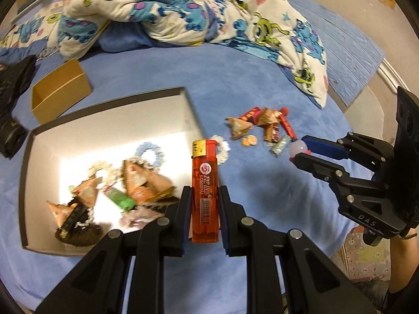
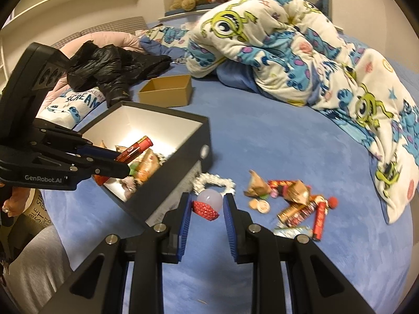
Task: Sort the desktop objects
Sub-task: 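Carry the red lighter and ball over the shoebox with both grippers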
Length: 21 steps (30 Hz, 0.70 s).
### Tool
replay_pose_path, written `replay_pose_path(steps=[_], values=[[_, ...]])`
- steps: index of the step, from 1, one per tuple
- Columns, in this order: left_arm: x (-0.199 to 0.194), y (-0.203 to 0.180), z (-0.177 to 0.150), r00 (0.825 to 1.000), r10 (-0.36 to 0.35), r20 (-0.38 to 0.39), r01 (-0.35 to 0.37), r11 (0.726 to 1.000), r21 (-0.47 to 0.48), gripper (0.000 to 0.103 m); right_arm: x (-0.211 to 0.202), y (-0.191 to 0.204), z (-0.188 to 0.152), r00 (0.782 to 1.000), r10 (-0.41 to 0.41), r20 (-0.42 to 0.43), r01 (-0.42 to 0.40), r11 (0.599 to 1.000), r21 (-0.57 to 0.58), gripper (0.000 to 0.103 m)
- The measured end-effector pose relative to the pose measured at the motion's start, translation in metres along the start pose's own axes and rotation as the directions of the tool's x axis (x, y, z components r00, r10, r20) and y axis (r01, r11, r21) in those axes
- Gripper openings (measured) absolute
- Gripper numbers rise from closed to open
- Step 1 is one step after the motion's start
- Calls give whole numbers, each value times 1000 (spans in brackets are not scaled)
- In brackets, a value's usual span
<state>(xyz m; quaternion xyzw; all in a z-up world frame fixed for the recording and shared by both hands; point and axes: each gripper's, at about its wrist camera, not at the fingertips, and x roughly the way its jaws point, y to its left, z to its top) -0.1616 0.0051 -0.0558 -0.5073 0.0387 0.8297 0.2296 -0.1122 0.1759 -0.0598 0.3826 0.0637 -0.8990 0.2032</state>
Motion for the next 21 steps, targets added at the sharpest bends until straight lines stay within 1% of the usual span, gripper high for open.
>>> replay_pose_path(steps=[9, 15, 21], values=[[-16, 65, -12, 999, 54, 6, -53, 995, -79, 20, 22, 48, 30, 998, 60, 12, -60, 997, -57, 25], [-17, 97, -20, 997, 74, -6, -74, 991, -113, 20, 42, 81, 45, 995, 102, 5, -101, 991, -89, 25], [-15, 125, -29, 996, 82, -23, -85, 986, -143, 20, 62, 109, 52, 992, 128, -13, -128, 985, -115, 25]])
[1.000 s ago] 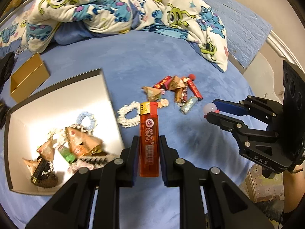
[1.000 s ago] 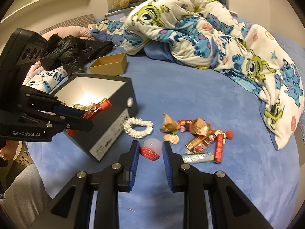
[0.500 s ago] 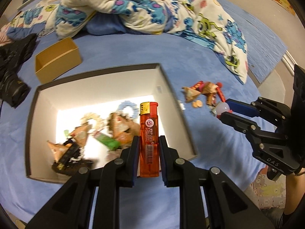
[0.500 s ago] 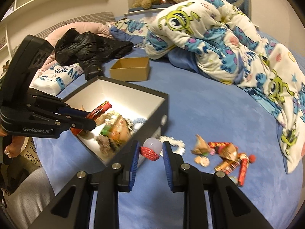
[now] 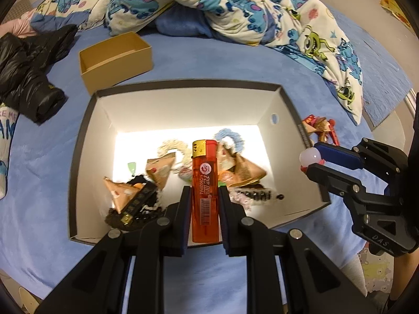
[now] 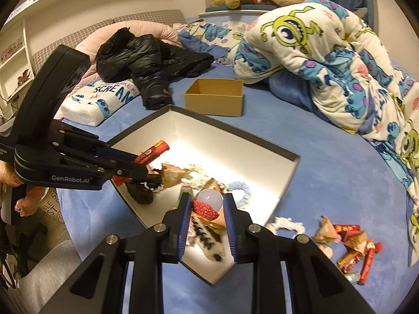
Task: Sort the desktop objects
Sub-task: 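Carry the red lighter and ball over the shoebox with both grippers, then open both grippers to drop the lighter and ball into the shoebox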
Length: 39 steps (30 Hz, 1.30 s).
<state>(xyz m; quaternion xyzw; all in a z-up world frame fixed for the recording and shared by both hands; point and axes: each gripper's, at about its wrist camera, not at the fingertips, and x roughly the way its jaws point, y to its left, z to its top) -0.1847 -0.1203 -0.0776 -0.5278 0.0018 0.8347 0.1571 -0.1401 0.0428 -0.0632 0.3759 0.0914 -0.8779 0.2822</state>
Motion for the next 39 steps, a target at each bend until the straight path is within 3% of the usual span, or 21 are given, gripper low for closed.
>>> replay_pose_path(steps=[13, 27, 29, 31, 32, 39], values=[[13, 33, -6, 1000, -10, -11, 10, 999, -39, 20, 33, 24, 9, 999, 4, -32, -5, 1000, -12, 25], [26, 43, -8, 999, 12, -37, -14, 999, -48, 21, 53, 26, 5, 997, -17, -72, 18, 1000, 3, 26], [26, 44, -9, 999, 19, -42, -21, 998, -52, 28, 56, 26, 5, 997, -26, -79, 27, 1000, 8, 27], [25, 45, -9, 998, 44, -37, -46, 997, -59, 54, 57, 24, 5, 996, -30, -83, 32, 999, 20, 41], [23, 45, -9, 998, 52, -28, -54, 997, -60, 58, 57, 23, 5, 996, -33, -79, 35, 999, 24, 46], [18, 47, -10, 998, 55, -13, -56, 995, -81, 59, 55, 19, 4, 997, -33, -68, 36, 999, 40, 47]])
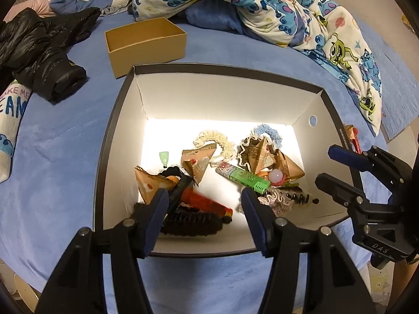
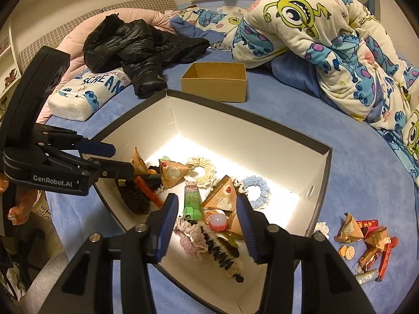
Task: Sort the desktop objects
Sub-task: 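Open both grippers to drop the lighter and ball into the shoebox, then withdraw both grippers from the shoebox toward the snack pile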
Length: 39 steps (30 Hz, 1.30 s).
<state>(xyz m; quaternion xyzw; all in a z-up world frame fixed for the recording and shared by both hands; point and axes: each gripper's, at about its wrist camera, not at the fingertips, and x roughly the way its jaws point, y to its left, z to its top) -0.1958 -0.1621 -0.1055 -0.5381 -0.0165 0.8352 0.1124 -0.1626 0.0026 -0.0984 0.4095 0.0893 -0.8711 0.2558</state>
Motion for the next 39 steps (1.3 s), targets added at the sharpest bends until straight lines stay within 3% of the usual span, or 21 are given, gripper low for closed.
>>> replay_pose_path(steps=[18, 39], values=[[-14, -41, 4, 1000, -1, 16, 0, 998, 58, 59, -20, -15, -5, 999, 6, 45, -7, 1000, 27, 47], [-8, -186, 13, 990, -144, 2, 139, 962, 235, 59, -78, -115, -58, 993, -109, 55, 100, 984, 147, 47]])
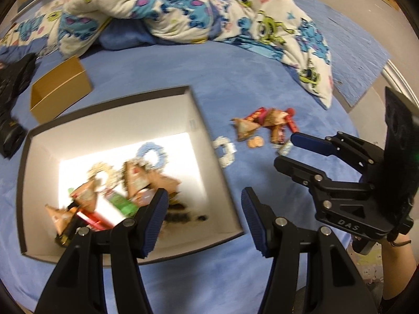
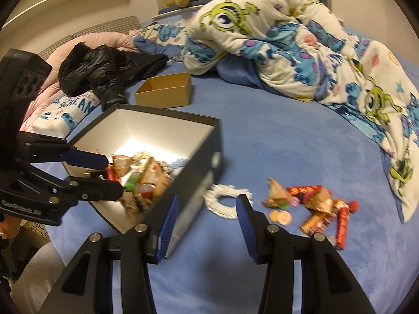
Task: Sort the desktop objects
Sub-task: 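Withdraw both grippers from the shoebox toward the snack pile, then lower both open grippers over the snack pile toward the red tube and biscuit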
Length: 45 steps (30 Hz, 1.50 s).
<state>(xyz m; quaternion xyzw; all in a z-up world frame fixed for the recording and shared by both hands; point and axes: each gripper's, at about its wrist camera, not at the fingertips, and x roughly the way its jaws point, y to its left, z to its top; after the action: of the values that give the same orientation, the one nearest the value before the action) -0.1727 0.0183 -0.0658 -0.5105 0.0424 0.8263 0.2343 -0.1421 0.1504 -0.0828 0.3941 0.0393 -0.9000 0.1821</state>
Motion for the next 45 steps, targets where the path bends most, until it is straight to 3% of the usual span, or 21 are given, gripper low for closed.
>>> replay_pose_path(steps=[19, 32, 45], values=[[85, -100, 28, 993, -102, -65, 107, 992, 72, 59, -15, -114, -53, 994, -103, -34, 106, 989, 102, 47], [152, -108, 39, 991, -99, -90, 106, 992, 75, 58, 8, -181, -78, 990, -132, -59, 140, 977, 163, 47], [198, -104, 51, 994, -67, -88, 74, 995, 71, 58, 39, -205, -85, 990, -123, -68, 133, 975, 179, 47]])
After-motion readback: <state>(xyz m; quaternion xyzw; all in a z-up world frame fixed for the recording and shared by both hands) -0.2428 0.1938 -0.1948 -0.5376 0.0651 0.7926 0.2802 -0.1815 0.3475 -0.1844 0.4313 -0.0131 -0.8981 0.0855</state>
